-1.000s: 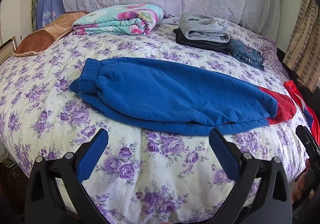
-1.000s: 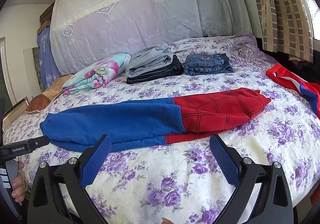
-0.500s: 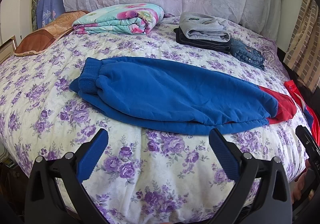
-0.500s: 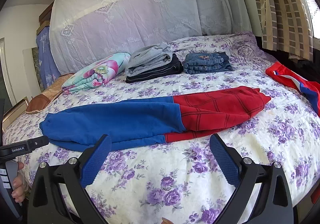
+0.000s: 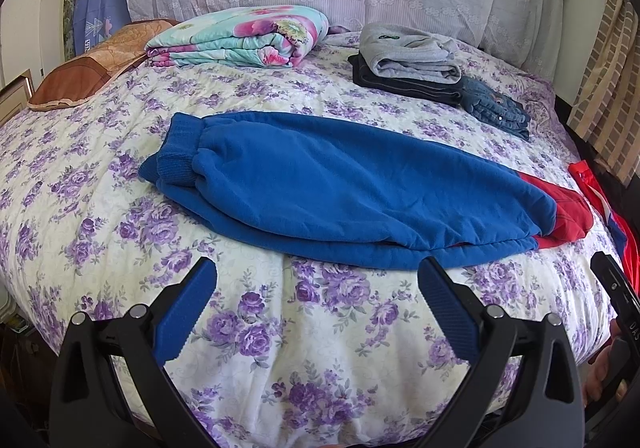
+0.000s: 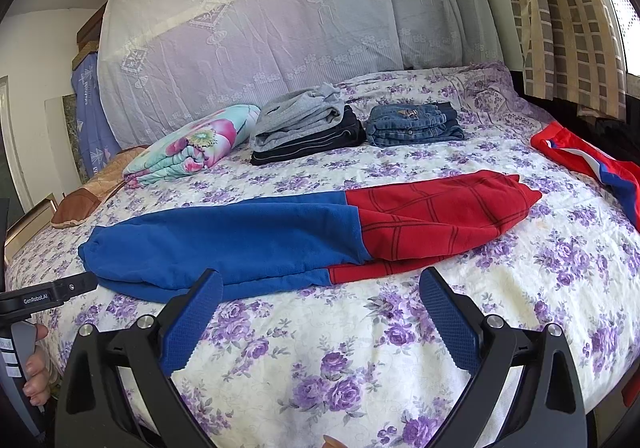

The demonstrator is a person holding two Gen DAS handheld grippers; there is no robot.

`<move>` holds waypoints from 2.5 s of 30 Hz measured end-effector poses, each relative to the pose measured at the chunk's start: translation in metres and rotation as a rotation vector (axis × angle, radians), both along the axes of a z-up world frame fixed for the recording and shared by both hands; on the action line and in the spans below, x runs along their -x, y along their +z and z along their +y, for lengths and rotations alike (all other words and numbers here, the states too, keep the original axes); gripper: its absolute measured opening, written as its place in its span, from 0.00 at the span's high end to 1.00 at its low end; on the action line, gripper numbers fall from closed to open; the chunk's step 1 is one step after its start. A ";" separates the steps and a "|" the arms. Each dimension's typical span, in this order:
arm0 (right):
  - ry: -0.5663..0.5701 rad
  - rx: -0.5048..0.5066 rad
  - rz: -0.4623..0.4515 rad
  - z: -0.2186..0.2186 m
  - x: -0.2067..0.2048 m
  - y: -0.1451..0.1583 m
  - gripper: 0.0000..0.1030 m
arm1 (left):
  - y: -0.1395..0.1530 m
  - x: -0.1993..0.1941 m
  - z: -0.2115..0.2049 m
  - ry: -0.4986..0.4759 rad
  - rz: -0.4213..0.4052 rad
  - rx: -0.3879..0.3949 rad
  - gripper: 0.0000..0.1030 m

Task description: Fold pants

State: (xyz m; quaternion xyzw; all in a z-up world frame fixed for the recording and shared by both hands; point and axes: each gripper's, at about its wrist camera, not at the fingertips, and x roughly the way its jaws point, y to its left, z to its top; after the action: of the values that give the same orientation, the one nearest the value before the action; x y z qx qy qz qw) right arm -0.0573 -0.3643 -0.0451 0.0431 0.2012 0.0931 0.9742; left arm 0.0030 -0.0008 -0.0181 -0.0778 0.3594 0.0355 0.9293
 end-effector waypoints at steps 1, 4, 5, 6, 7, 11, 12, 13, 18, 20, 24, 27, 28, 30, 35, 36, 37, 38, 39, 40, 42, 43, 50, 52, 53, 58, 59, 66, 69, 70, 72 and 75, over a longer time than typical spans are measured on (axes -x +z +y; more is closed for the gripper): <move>0.000 0.000 0.001 0.000 0.000 -0.001 0.04 | 0.001 -0.001 0.000 0.000 0.001 0.000 0.04; 0.001 -0.002 0.001 0.000 0.000 -0.001 0.04 | 0.001 -0.001 0.000 0.000 0.001 -0.001 0.04; 0.001 -0.002 0.001 0.000 0.000 0.000 0.04 | 0.000 0.000 0.000 0.000 0.002 0.000 0.04; 0.000 -0.001 0.001 0.000 0.000 0.000 0.04 | -0.001 0.000 0.000 -0.001 0.003 0.001 0.04; 0.000 -0.002 0.001 0.000 0.000 -0.001 0.04 | -0.002 0.000 0.000 -0.001 0.003 0.002 0.04; 0.000 -0.003 0.005 0.000 0.000 -0.002 0.04 | -0.003 0.001 -0.001 -0.001 0.008 0.002 0.04; 0.000 -0.002 0.005 0.001 0.000 -0.003 0.04 | -0.003 0.001 -0.001 -0.001 0.009 0.002 0.04; -0.001 -0.002 0.005 0.001 0.000 -0.003 0.04 | -0.003 0.001 -0.001 -0.001 0.011 0.003 0.04; -0.001 -0.003 0.008 0.001 -0.001 -0.004 0.04 | -0.003 0.001 -0.001 0.000 0.015 0.005 0.04; -0.001 -0.004 0.010 0.001 0.000 -0.005 0.04 | -0.004 0.001 -0.002 0.000 0.016 0.006 0.04; -0.001 -0.005 0.012 0.002 0.001 -0.007 0.04 | -0.004 0.000 -0.001 -0.004 0.017 0.005 0.04; -0.004 -0.011 0.017 0.000 0.000 -0.010 0.04 | -0.003 -0.003 0.011 -0.016 0.021 0.030 0.04; -0.006 -0.015 0.018 0.000 0.002 -0.011 0.04 | -0.003 -0.003 0.020 -0.011 0.020 0.051 0.04; -0.007 -0.027 0.017 -0.004 0.003 -0.012 0.04 | -0.002 -0.001 0.043 0.004 0.012 0.123 0.04; 0.003 -0.069 0.034 -0.008 0.002 -0.012 0.04 | -0.005 0.003 0.103 0.011 -0.008 0.450 0.04; 0.006 -0.071 0.041 -0.008 0.000 -0.011 0.04 | -0.008 0.000 0.112 0.002 -0.004 0.531 0.05; 0.012 -0.074 0.046 -0.007 0.000 -0.011 0.04 | -0.010 -0.002 0.119 -0.001 0.002 0.588 0.05; 0.020 -0.078 0.051 -0.006 0.000 -0.012 0.04 | -0.011 -0.007 0.123 -0.004 0.008 0.634 0.05; 0.028 -0.084 0.055 -0.006 -0.001 -0.011 0.04 | -0.012 -0.013 0.126 -0.010 0.013 0.668 0.05; 0.034 -0.091 0.059 -0.006 -0.002 -0.011 0.04 | -0.011 -0.018 0.128 -0.009 0.018 0.688 0.05; 0.036 -0.104 0.069 -0.006 -0.003 -0.011 0.04 | -0.010 -0.028 0.130 0.006 0.026 0.707 0.05; 0.034 -0.110 0.074 -0.007 -0.003 -0.011 0.04 | -0.007 -0.032 0.130 0.004 0.022 0.719 0.05; 0.035 -0.131 0.110 -0.011 -0.013 -0.007 0.04 | 0.001 -0.059 0.136 0.027 0.036 0.691 0.20; 0.037 -0.137 0.117 -0.012 -0.015 -0.006 0.04 | -0.001 -0.070 0.136 0.046 0.066 0.665 0.26; 0.038 -0.141 0.121 -0.012 -0.015 -0.006 0.04 | -0.004 -0.074 0.137 0.050 0.079 0.664 0.30; 0.035 -0.153 0.128 -0.016 -0.020 -0.005 0.04 | -0.018 -0.070 0.142 0.065 0.116 0.701 0.30; 0.037 -0.158 0.130 -0.016 -0.020 -0.006 0.04 | -0.020 -0.068 0.143 0.068 0.119 0.707 0.30; 0.060 -0.186 0.150 -0.020 -0.029 -0.008 0.04 | -0.024 -0.076 0.139 0.064 0.125 0.683 0.64; 0.062 -0.209 0.144 -0.025 -0.029 -0.009 0.04 | -0.023 -0.087 0.134 0.033 0.131 0.678 0.87; 0.059 -0.222 0.139 -0.028 -0.030 -0.008 0.04 | -0.022 -0.088 0.134 0.031 0.121 0.684 0.92; 0.047 -0.246 0.123 -0.037 -0.030 -0.006 0.04 | -0.010 -0.087 0.137 0.022 0.069 0.695 0.92; 0.041 -0.293 0.122 -0.058 -0.037 -0.001 0.04 | 0.015 -0.090 0.139 -0.010 0.007 0.676 0.92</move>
State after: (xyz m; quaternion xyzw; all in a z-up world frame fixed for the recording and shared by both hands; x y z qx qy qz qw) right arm -0.0208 -0.4218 -0.0463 0.1864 0.2449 0.1387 0.9413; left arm 0.0932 0.1378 -0.0030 -0.3796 0.3542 -0.0900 0.8499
